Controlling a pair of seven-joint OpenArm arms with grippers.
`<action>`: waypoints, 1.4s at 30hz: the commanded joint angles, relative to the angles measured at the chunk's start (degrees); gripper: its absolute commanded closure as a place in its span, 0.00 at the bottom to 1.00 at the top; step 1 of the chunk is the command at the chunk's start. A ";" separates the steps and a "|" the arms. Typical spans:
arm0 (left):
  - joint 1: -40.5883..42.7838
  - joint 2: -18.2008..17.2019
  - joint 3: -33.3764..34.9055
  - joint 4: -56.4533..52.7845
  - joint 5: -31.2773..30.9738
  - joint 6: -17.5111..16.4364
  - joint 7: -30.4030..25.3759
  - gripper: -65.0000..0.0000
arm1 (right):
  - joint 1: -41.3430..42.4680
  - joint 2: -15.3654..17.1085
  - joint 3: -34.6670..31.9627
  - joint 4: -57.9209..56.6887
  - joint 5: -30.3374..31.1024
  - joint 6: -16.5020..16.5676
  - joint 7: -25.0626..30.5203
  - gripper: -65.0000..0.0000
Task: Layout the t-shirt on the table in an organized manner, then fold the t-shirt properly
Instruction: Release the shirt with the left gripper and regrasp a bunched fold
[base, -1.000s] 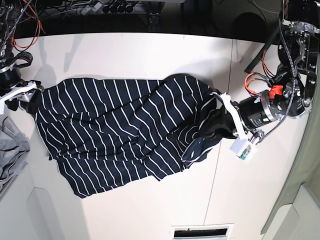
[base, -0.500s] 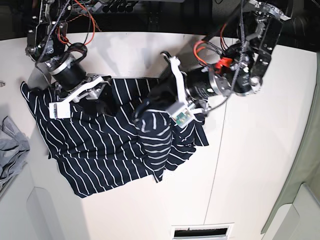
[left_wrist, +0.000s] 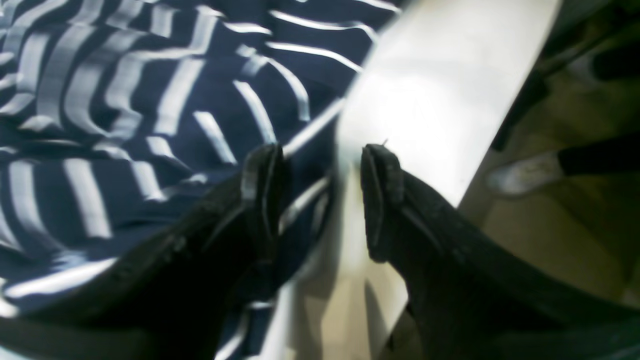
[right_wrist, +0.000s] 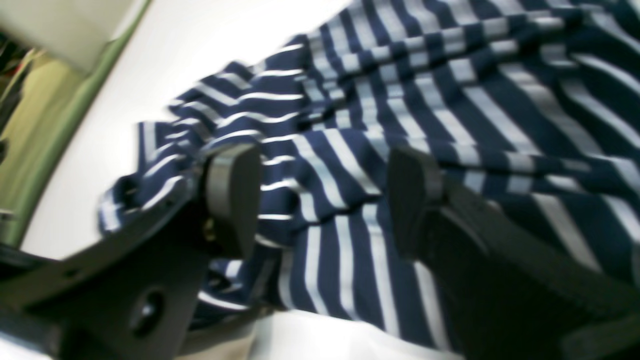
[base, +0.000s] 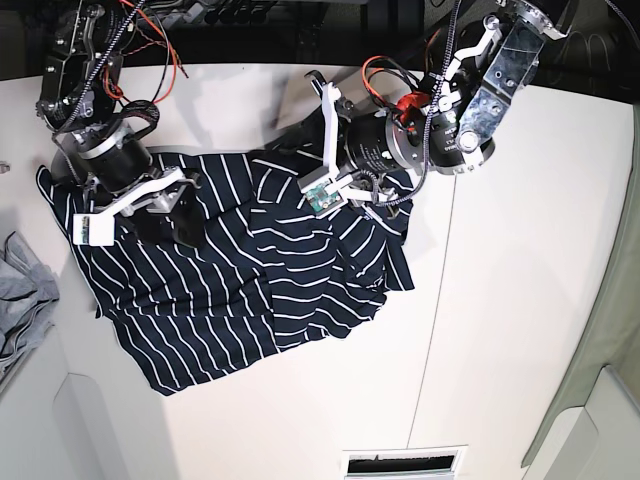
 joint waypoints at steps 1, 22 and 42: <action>-0.57 -0.33 -0.63 2.19 -1.01 -0.22 -0.70 0.57 | 0.59 0.26 0.33 0.85 1.16 0.22 0.98 0.40; -0.48 -16.00 -8.79 -1.55 10.73 -0.13 -11.39 0.57 | 0.26 -1.79 -9.44 -10.08 7.52 2.32 -3.65 0.40; 0.87 -13.75 -8.79 -7.69 10.19 -0.44 -13.49 0.61 | 3.45 -6.69 -15.32 -15.23 1.07 3.37 6.97 1.00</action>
